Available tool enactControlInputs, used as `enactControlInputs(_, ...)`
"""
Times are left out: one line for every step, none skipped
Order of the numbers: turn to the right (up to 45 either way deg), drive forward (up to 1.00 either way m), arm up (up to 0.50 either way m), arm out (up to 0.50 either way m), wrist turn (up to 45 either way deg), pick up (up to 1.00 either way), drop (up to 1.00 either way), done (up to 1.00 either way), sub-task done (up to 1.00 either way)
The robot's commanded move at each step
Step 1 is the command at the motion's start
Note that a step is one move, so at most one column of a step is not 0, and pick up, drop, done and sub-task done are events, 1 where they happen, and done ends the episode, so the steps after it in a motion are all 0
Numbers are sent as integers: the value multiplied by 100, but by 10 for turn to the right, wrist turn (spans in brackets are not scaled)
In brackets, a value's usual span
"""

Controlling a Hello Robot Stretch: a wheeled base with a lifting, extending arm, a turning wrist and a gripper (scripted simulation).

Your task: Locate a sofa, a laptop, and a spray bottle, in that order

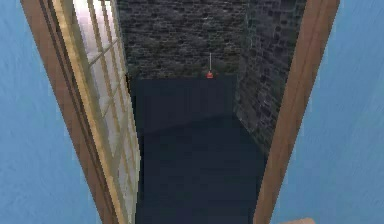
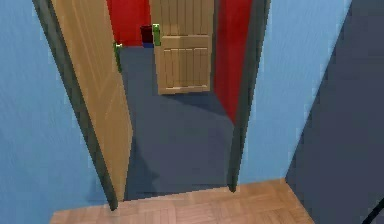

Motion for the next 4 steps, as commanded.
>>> enactControlInputs(60, 0, 0, 0, 0, 0, 0, 0, 0)
enactControlInputs(0, 35, 0, 0, 0, 0, 0, 0, 0)
enactControlInputs(-90, 0, 0, 0, 0, 0, 0, 0, 0)
enactControlInputs(0, 30, 0, 0, 0, 0, 0, 0, 0)
